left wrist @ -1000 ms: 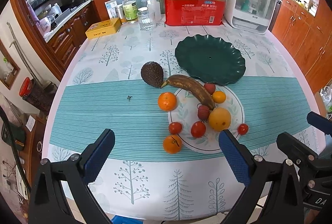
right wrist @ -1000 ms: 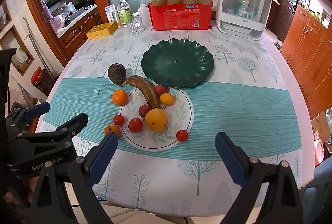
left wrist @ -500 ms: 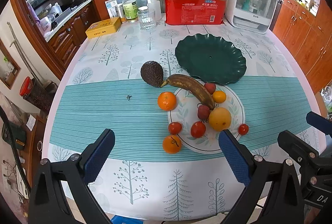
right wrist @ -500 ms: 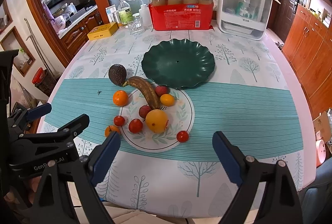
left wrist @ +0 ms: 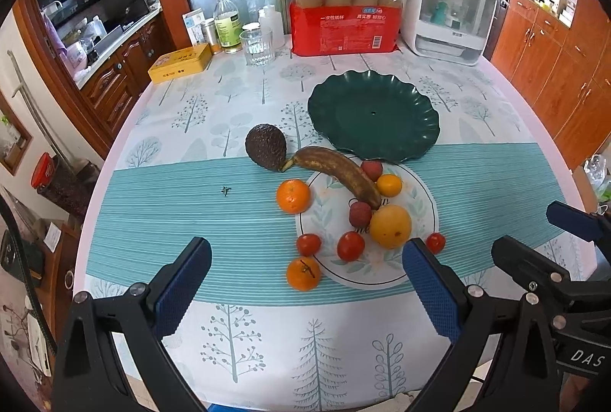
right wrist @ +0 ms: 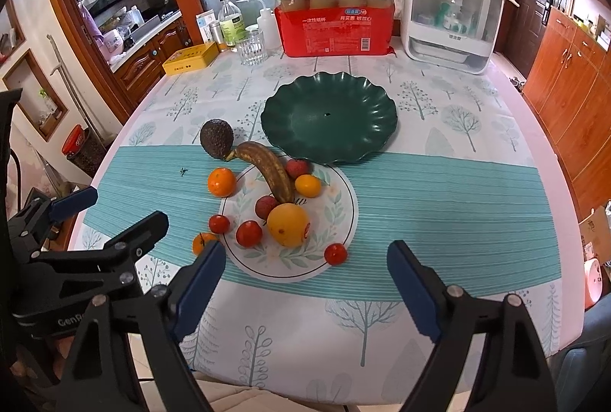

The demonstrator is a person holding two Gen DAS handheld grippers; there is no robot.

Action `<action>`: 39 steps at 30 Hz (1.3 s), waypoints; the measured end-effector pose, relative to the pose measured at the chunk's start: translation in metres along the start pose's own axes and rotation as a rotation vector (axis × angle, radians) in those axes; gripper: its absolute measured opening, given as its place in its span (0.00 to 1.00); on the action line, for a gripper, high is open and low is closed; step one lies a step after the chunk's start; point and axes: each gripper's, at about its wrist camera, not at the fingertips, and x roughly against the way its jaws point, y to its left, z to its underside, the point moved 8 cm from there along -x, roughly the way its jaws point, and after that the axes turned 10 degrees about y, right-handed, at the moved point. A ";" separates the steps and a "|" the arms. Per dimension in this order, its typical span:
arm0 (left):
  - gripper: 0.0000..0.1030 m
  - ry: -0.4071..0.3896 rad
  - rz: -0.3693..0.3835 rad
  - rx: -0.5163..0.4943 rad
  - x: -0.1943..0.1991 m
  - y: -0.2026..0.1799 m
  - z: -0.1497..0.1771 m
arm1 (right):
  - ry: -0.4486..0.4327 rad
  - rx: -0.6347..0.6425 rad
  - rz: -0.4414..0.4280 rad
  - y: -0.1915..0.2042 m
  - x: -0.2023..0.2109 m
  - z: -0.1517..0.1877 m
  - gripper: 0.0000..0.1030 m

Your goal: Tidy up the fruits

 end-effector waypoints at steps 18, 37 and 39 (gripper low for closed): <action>0.97 0.019 -0.004 0.000 -0.009 -0.001 -0.006 | 0.018 -0.004 -0.007 0.000 -0.009 -0.001 0.84; 0.97 0.174 0.011 0.045 -0.065 0.014 -0.008 | 0.124 -0.018 -0.045 -0.011 -0.048 -0.014 0.78; 0.97 0.195 0.019 0.077 -0.075 0.022 -0.007 | 0.133 -0.028 -0.047 -0.015 -0.055 -0.015 0.77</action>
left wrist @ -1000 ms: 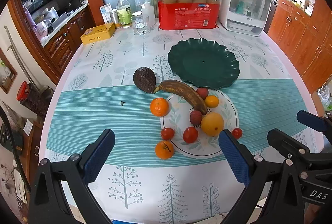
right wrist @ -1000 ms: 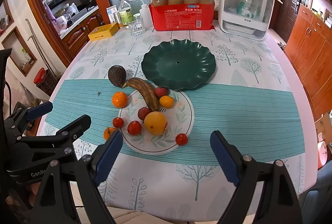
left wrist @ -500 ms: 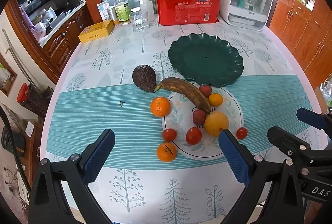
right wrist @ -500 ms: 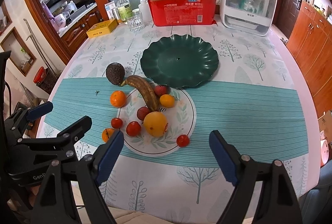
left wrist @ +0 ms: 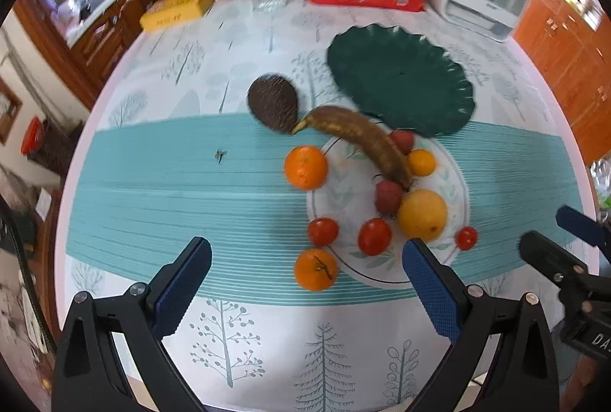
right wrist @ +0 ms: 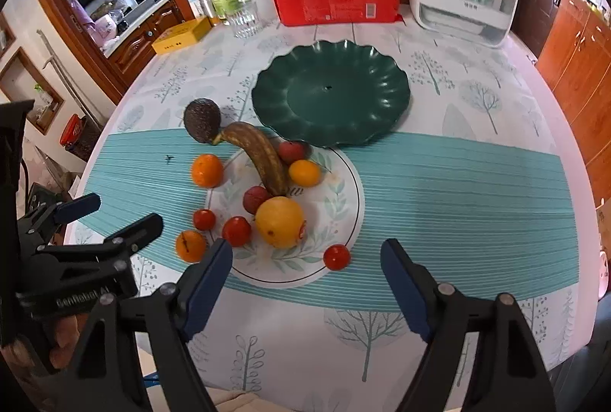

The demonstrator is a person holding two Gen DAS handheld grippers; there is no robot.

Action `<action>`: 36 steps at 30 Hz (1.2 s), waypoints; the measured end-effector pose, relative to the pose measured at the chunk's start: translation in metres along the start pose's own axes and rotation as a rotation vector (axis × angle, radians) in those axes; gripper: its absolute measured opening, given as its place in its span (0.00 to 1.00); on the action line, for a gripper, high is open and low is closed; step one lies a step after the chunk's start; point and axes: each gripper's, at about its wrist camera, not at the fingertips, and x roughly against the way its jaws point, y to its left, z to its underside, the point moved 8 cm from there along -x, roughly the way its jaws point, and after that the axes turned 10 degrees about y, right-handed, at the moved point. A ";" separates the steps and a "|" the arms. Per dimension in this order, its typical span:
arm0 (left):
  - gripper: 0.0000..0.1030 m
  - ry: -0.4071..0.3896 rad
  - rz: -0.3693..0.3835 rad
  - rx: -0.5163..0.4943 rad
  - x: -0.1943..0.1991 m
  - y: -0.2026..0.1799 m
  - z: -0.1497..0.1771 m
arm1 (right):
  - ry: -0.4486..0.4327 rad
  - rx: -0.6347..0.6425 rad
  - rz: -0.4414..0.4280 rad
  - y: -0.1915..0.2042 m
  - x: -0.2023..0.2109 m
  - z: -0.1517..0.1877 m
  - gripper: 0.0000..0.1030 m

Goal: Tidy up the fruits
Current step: 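Grasp the orange with the left tool while the right tool grasps a cherry tomato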

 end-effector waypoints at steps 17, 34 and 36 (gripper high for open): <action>0.94 0.165 0.063 0.105 -0.092 0.029 0.022 | 0.162 -0.016 -0.033 -0.021 -0.081 0.021 0.60; 0.68 0.182 0.101 0.079 -0.118 -0.003 0.035 | 0.183 0.019 -0.020 -0.029 -0.114 0.025 0.32; 0.59 0.172 0.092 0.068 -0.116 -0.003 0.034 | 0.174 0.027 -0.015 -0.028 -0.114 0.024 0.30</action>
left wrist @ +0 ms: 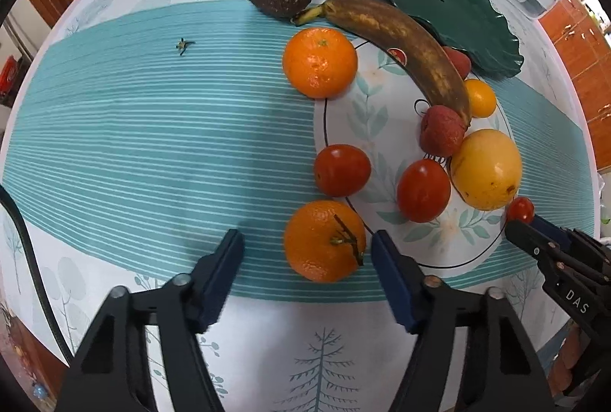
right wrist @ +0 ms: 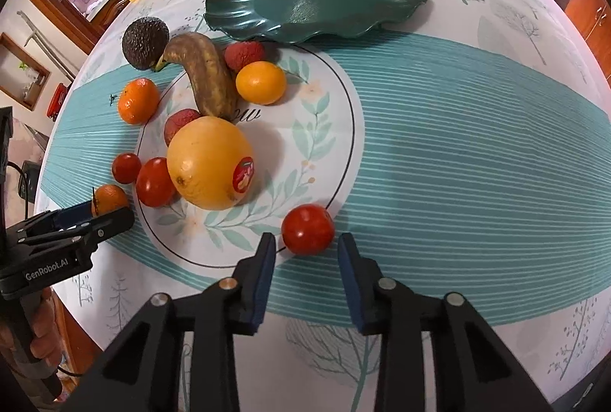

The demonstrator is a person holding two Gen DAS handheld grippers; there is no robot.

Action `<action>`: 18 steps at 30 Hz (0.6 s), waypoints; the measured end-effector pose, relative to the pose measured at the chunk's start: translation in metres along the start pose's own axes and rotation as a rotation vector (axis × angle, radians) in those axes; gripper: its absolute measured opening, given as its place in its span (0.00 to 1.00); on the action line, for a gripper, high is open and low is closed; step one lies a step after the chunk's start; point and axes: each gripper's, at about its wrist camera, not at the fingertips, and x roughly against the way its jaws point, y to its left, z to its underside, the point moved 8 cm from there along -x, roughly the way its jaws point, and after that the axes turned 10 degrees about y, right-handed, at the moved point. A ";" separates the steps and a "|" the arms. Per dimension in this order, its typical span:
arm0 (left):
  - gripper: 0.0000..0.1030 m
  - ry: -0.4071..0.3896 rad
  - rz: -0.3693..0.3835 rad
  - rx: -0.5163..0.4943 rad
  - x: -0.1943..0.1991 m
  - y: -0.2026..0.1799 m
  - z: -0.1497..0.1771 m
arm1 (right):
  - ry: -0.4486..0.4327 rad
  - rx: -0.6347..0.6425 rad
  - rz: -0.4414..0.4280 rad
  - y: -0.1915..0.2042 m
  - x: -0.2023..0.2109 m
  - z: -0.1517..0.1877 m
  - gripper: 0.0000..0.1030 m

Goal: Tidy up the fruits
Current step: 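Grasp the orange with the left tool while the right tool grasps a cherry tomato, then carry the orange and tomato over the green plate with both tools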

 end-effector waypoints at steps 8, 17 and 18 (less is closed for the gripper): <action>0.37 -0.028 0.005 -0.017 0.001 -0.015 0.000 | -0.023 0.012 0.008 0.002 -0.001 -0.001 0.26; 0.36 -0.057 0.018 -0.008 0.016 -0.005 0.012 | -0.038 0.033 0.005 0.009 0.005 0.004 0.25; 0.36 -0.061 0.022 -0.007 0.021 -0.002 0.014 | -0.043 0.039 0.003 0.011 0.009 0.003 0.25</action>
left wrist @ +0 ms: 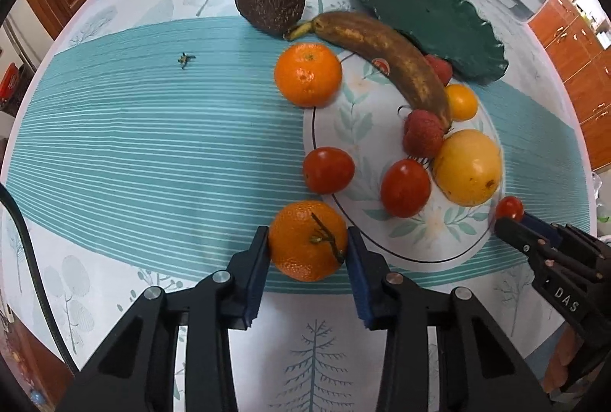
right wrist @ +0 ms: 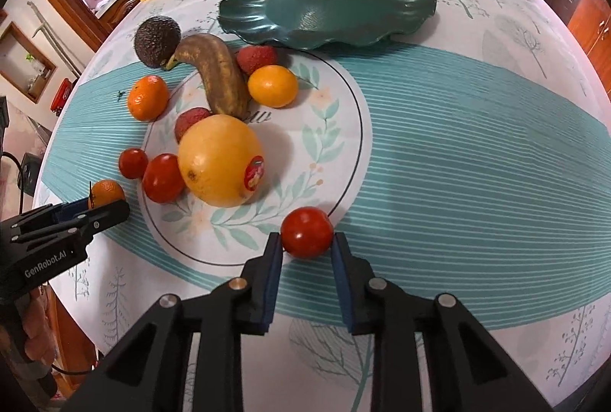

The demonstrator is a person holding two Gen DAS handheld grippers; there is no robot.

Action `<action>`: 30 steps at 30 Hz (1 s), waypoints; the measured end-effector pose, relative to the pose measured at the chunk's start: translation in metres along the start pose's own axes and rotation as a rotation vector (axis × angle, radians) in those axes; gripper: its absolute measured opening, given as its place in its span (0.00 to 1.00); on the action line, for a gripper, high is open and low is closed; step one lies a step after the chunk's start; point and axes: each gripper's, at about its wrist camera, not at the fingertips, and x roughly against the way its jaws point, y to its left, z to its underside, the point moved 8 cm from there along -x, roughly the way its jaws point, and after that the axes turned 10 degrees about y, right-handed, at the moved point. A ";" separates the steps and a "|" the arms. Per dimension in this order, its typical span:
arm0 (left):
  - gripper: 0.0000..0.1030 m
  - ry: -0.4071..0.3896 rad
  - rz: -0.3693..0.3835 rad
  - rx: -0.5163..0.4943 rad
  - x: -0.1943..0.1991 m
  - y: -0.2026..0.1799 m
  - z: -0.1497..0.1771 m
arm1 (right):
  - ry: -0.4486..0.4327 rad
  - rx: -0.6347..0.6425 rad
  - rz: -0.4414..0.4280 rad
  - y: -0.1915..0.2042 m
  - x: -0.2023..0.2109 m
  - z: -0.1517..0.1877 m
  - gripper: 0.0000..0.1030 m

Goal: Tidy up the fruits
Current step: 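Carry the orange and tomato over the green plate with both tools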

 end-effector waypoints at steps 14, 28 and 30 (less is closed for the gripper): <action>0.36 -0.197 0.018 -0.106 0.110 -0.057 -0.057 | -0.184 0.040 -0.063 0.005 0.100 -0.033 0.25; 0.36 -0.370 0.000 -0.180 0.214 -0.096 -0.161 | -0.397 0.059 0.000 -0.017 0.193 -0.140 0.25; 0.36 -0.370 -0.006 -0.187 0.213 -0.099 -0.176 | -0.414 0.034 0.004 -0.025 0.200 -0.159 0.25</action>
